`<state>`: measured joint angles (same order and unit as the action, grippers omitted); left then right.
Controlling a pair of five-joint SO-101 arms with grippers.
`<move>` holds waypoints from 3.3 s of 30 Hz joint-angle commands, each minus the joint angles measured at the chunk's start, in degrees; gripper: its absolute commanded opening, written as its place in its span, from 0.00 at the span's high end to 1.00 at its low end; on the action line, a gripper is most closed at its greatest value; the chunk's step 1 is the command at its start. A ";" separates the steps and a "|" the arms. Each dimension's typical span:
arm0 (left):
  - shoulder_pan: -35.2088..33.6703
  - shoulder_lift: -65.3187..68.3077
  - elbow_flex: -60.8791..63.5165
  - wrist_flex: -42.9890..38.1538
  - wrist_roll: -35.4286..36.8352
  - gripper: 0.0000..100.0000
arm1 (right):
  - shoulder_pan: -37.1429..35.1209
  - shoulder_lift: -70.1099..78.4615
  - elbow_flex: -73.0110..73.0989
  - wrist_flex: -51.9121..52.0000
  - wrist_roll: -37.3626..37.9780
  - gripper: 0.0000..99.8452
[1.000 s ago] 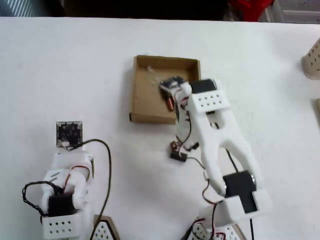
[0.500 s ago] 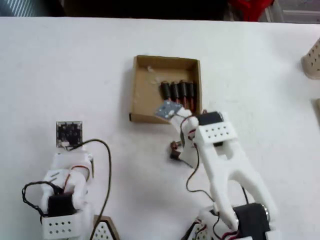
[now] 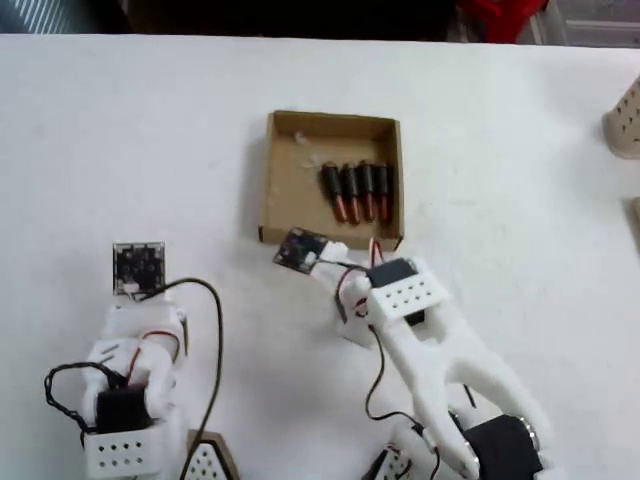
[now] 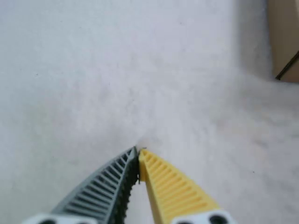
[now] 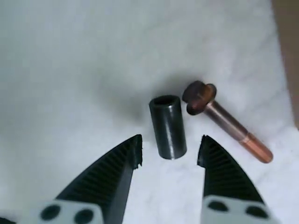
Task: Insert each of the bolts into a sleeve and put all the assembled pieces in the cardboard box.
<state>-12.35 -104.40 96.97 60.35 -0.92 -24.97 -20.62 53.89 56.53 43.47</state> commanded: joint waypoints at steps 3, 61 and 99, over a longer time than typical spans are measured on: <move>-0.75 -0.31 0.09 -0.26 -0.53 0.97 | 0.04 4.09 0.79 -8.75 0.62 0.82; 9.10 23.78 -17.67 -10.90 7.47 0.98 | 29.58 -1.19 -0.18 0.48 -19.78 0.98; 54.46 80.92 -45.63 -36.31 23.91 0.78 | 32.48 -1.19 1.76 -3.21 -19.52 0.98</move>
<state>42.42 -33.36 56.88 27.12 23.60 6.95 -20.09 56.00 53.98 24.22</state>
